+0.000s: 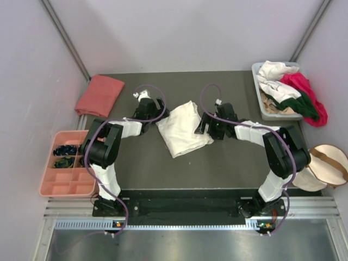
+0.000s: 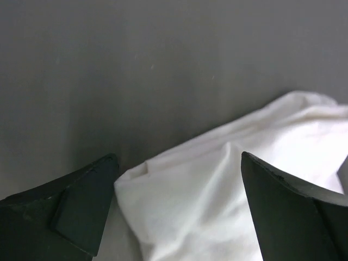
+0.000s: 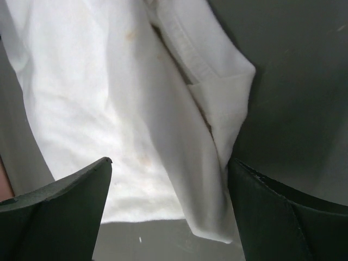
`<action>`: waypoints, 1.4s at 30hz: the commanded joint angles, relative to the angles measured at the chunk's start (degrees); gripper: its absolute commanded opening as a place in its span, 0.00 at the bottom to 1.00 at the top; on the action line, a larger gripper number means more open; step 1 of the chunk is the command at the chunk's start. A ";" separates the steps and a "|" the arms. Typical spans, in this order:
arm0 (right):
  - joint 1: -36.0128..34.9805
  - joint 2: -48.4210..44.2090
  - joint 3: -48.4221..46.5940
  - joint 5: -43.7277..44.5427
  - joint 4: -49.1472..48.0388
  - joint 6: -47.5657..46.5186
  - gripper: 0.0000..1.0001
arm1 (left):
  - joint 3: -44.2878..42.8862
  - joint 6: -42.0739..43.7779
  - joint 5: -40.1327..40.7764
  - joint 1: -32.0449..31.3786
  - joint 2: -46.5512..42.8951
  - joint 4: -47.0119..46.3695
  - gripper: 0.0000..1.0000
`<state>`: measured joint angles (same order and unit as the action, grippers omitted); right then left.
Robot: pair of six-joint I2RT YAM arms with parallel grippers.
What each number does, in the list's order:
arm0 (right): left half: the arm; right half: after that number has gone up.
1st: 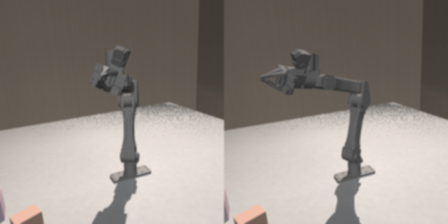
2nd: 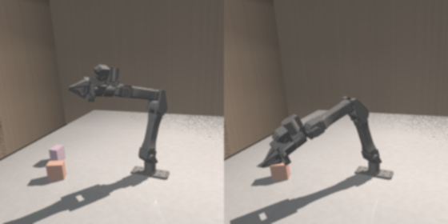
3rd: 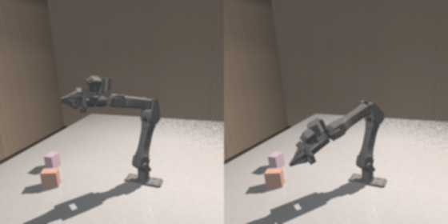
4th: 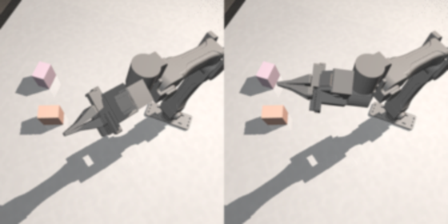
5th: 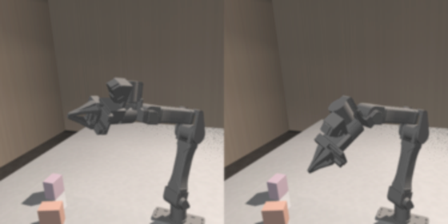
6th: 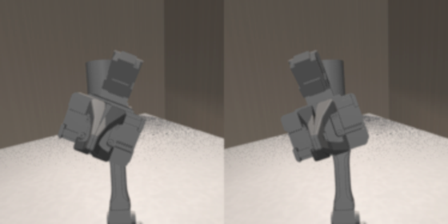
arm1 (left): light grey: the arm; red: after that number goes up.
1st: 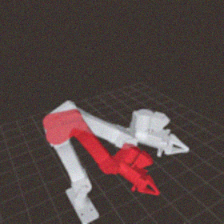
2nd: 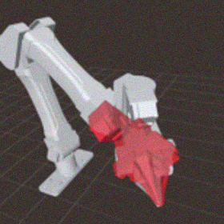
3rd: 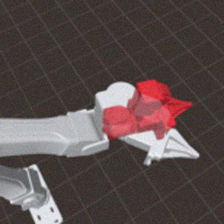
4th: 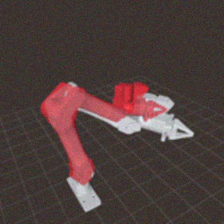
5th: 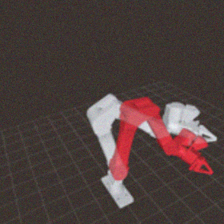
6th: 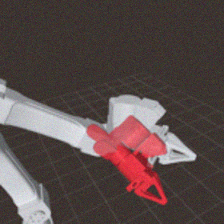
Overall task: Fold and stack the t-shirts
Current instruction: Smooth out wrinkles on the folded tshirt
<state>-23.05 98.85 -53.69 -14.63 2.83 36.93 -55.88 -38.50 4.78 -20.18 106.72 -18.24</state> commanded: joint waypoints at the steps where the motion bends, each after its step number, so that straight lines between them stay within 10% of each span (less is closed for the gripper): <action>1: -4.10 -2.95 3.68 -0.66 0.42 2.97 0.86 | -6.16 0.45 -3.27 0.58 4.97 -2.24 0.99; 14: -12.02 -12.16 3.33 11.77 8.14 4.57 0.87 | -15.67 3.52 -0.31 2.43 7.82 2.85 0.99; 25: -4.73 -17.38 3.85 15.34 11.16 -0.62 0.90 | 4.62 3.79 4.55 8.76 -17.22 8.58 0.99; 37: -4.90 -12.19 -5.35 -3.80 1.30 -7.13 0.89 | 17.82 0.10 -6.62 8.67 -20.94 2.60 0.99; 42: -8.93 -1.66 -16.78 7.75 12.52 -11.60 0.89 | 19.14 -0.52 -7.41 8.67 -20.76 1.89 0.99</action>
<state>-28.67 90.59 -61.04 -12.71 10.52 30.61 -37.54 -38.04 -0.95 -11.49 87.15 -12.12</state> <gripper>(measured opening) 0.887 0.990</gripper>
